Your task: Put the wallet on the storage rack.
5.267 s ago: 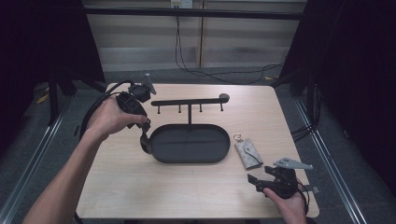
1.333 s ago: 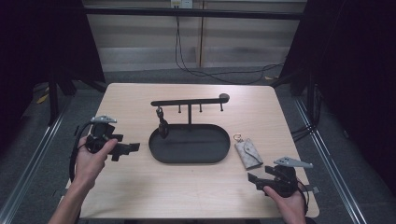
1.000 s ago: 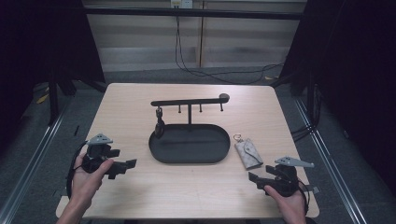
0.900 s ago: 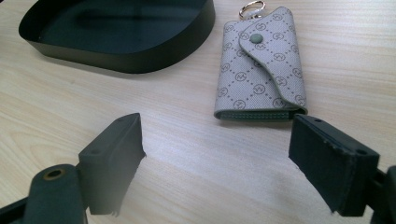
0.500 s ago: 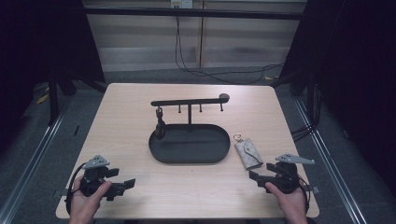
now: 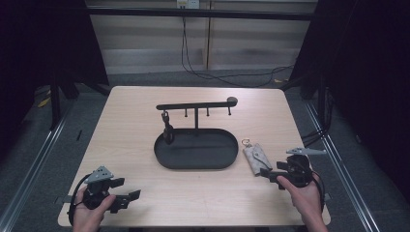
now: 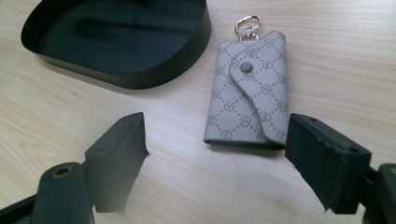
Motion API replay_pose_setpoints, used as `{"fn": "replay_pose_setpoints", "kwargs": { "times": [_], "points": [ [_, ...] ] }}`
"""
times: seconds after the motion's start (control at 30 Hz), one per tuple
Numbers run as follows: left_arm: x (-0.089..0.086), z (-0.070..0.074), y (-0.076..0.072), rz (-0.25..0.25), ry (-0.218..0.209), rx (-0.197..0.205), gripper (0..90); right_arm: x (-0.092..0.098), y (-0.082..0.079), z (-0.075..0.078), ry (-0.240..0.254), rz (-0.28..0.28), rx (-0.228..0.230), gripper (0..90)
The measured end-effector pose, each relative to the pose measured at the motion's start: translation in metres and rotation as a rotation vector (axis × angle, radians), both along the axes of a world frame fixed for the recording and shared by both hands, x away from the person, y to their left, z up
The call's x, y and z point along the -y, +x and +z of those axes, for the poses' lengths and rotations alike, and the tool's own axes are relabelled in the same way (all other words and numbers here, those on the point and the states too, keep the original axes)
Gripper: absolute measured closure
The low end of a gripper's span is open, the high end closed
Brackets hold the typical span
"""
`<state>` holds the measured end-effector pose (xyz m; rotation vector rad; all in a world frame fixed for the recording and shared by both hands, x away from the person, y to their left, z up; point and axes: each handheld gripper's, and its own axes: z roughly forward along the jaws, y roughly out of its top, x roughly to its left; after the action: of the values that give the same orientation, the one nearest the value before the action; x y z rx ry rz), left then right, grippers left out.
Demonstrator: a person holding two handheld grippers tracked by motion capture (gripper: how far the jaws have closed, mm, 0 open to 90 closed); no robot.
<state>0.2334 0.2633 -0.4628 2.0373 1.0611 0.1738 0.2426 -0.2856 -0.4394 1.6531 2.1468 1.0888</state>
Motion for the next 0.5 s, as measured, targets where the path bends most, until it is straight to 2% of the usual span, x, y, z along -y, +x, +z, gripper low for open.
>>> {"fn": "replay_pose_setpoints", "kwargs": {
  "times": [0.17,0.23,0.37,0.5],
  "points": [
    [0.000,0.000,0.000,-0.005,-0.006,-0.010,17.8,-0.003,0.013,0.010,-0.026,-0.006,-0.024,22.7],
    [0.001,0.001,-0.001,-0.003,0.021,0.006,17.8,-0.004,0.019,0.013,-0.035,0.003,-0.040,25.1],
    [0.002,0.003,-0.003,-0.008,0.019,0.019,17.8,-0.008,0.030,0.015,-0.078,0.020,-0.105,26.1],
    [0.002,0.004,-0.003,-0.019,0.012,0.019,17.9,-0.009,0.042,0.015,-0.108,0.020,-0.151,27.1]
  ]
}}
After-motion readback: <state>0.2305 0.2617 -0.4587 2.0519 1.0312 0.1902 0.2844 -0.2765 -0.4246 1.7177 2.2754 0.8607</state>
